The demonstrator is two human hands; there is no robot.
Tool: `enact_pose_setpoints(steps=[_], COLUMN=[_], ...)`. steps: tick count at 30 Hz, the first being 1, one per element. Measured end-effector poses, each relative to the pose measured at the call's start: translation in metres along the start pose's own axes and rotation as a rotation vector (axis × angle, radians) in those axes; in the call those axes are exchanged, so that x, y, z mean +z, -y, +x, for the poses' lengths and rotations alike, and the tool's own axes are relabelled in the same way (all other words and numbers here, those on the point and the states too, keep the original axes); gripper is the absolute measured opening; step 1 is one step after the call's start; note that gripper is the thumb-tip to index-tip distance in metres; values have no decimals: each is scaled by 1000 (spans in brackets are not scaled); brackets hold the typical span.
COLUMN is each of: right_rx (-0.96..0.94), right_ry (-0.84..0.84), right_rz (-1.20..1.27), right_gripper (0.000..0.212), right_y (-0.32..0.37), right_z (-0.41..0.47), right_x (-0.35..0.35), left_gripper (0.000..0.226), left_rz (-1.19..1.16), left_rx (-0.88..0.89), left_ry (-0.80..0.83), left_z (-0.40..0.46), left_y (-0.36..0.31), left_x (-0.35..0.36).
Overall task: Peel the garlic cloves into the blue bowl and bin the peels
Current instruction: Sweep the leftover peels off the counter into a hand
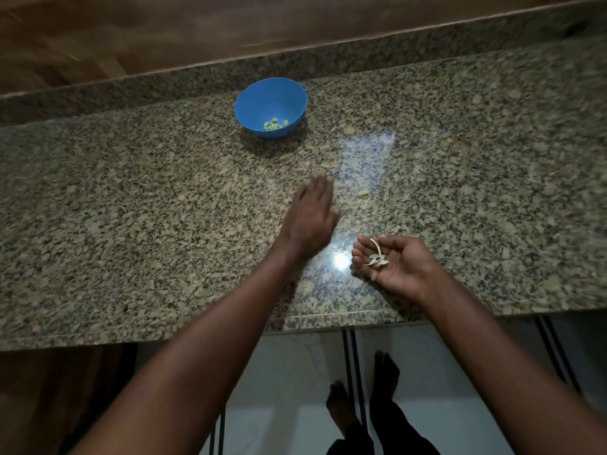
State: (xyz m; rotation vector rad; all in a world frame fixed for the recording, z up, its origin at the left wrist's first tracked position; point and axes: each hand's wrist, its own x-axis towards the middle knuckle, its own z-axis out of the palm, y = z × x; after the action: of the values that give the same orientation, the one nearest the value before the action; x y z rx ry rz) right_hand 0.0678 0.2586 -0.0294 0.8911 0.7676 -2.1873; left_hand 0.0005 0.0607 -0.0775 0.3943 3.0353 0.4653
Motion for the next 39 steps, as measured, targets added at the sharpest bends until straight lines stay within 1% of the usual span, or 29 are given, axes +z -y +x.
enact_pose_setpoints(steps=[3, 4, 5, 6, 7, 9, 10, 11, 13, 15, 16, 18, 20, 22, 23, 25, 26, 27, 29, 30, 31, 33, 34, 36, 37, 38, 39], right_rx=[-4, -6, -6, -8, -11, -14, -11, -7, 5, 10, 7, -7, -24, -44, -54, -66, -69, -75, -100, -113, -126, -138, -134, -125, -119, -114, -111], right_ry=[-10, -13, -13, -16, -20, -31, -34, -40, -51, -63, -68, -74, -73, -68, -70, -81, -87, -92, -109, -119, -126, -136, -138, -137, -132, -131, -131], right_rz=[-7, -5, -6, -10, -16, -37, -46, -47, -45, -51, -53, -55, -49, -33, -24, -15, -3, 13, 49, 67, 86, 97, 87, 79, 81, 84, 92], right_gripper=[40, 39, 39, 39, 39, 40, 40, 39, 39, 38, 38, 38, 38, 38, 38, 37, 37, 37, 37, 38, 38, 36, 34, 33, 33, 34, 36], right_y=[3, 5, 7, 9, 11, 14, 15, 16, 17, 20, 22, 28, 33, 37, 39, 42, 43, 45, 50, 54, 57, 63, 66, 71, 73, 75, 78], right_z=[-2, -2, -3, -4, -5, -6, -6, -5, -3, -1, -1, -3, -9, -15, -18, -25, -28, -30, -36, -38, -41, -45, -46, -48, -49, -49, -50], right_x=[-1, -1, -1, -1, -1, -2, -2, -1, 1, 2, 1, -2, -7, -13, -17, -23, -28, -32, -41, -45, -49, -57, -60, -68, -72, -76, -80], left_gripper=[62, 60, 55, 49, 42, 35, 36, 39, 52, 58, 59, 60, 61, 61, 62, 62, 61, 58, 54, 55, 58, 62, 63, 61, 60, 58, 57], left_rz=[-17, -68, -161, -262, -333, -323, -285, -230, -121, -62, -48, -44, -55, -72, -71, -118, -189, -271, -363, -336, -261, -97, -67, -133, -187, -232, -258], left_rx=[238, 278, 275, 218, 135, -27, -75, -97, -93, -28, 5, 31, -25, -46, 2, 170, 215, 198, 77, 34, 22, 75, 135, 277, 318, 310, 261], left_ry=[98, 103, 60, -25, -142, -328, -351, -313, -138, 11, 43, 30, -1, 22, 55, 107, 117, 116, 61, 44, 57, 105, 125, 185, 194, 178, 157], left_z=[-48, -59, -64, -63, -55, -26, -5, 15, 45, 55, 50, 26, -12, -49, -66, -89, -91, -86, -65, -52, -43, -41, -46, -59, -58, -49, -32], left_y=[-22, -29, -32, -34, -33, -20, -10, -2, 3, -3, -7, -12, -22, -46, -62, -88, -95, -96, -90, -84, -82, -94, -106, -129, -136, -141, -144], left_x=[1, -1, -4, -10, -18, -30, -35, -37, -35, -22, -13, 1, 11, 17, 20, 25, 23, 19, 12, 11, 10, 17, 21, 29, 30, 29, 27])
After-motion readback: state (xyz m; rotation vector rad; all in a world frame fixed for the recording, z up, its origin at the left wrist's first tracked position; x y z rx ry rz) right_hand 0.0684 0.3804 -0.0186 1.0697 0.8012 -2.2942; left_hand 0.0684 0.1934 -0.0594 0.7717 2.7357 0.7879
